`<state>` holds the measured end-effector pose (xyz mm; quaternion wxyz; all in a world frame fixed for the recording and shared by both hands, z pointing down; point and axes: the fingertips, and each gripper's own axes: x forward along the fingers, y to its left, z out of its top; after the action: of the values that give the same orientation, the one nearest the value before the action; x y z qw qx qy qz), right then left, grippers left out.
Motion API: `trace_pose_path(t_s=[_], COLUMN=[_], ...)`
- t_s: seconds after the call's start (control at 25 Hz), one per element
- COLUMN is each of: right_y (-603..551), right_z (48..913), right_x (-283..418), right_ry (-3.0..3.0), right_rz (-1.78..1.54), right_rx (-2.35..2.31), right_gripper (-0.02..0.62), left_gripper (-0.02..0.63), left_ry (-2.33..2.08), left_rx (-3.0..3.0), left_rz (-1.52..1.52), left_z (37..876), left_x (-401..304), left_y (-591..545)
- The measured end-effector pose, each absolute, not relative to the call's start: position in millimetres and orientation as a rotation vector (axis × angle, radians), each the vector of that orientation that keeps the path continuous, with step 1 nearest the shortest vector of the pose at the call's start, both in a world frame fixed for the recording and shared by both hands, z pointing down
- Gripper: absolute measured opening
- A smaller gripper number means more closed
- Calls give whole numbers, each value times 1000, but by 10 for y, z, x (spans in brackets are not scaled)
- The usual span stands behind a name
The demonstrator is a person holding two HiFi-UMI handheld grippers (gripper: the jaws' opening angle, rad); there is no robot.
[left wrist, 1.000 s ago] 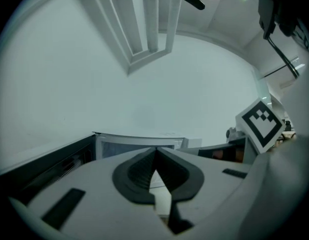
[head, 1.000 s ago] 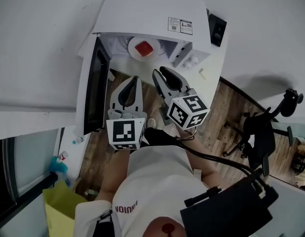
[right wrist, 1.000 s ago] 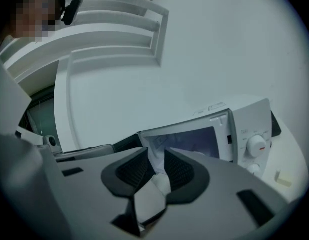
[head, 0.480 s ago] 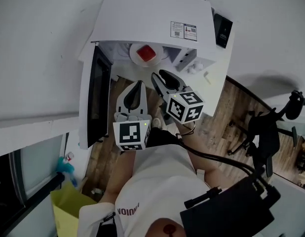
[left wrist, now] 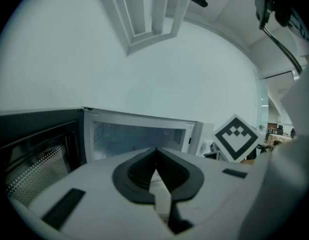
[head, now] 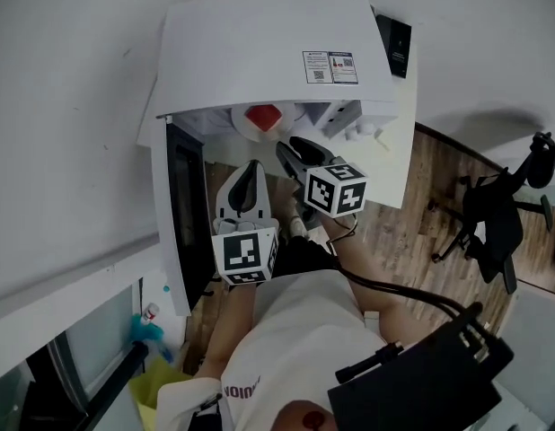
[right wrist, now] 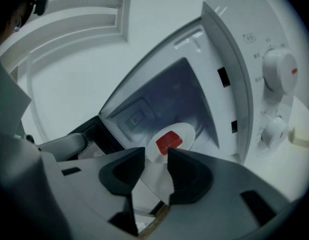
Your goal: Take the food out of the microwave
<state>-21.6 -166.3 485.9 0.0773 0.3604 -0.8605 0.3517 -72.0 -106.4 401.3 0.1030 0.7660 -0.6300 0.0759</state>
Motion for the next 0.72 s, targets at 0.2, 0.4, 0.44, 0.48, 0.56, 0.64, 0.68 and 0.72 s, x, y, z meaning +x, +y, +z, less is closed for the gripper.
trace_pose_path(t_s=[0.2, 0.4, 0.44, 0.48, 0.56, 0.64, 0.68, 0.72], right_y=[-1745, -1832, -1848, -1861, -1881, -1900, -1910, -1919], right_z=[5077, 5214, 5234, 5256, 5304, 5347, 5362, 5371], right_x=[-233, -235, -235, -235, -233, -234, -238, -245], right_ry=[-2526, -2488, -2480, -2471, -2450, -2431, -2425, -2421], right_rz=[1134, 1218, 1240, 1262, 1301, 1333, 1351, 1368], right_rx=[1100, 1131, 1141, 1150, 1168, 1186, 1192, 1197], right_gripper=[141, 147, 147, 148, 150, 153, 153, 155], left_gripper=[14, 14, 14, 14, 14, 14, 14, 14], left_ry=[-1807, -1765, -1756, -1748, -1734, -1718, -1711, -1706], left_rx=[2277, 2290, 2293, 2297, 2304, 2309, 2310, 2310], left_rz=[252, 262, 260, 260, 266, 274, 276, 276], left_z=[4116, 4175, 4183, 4191, 4211, 4235, 4244, 4250], left_x=[-775, -796, -794, -793, -793, -794, -795, -799], left_y=[-1126, -1166, -1171, -1175, -1181, -1188, -1193, -1200])
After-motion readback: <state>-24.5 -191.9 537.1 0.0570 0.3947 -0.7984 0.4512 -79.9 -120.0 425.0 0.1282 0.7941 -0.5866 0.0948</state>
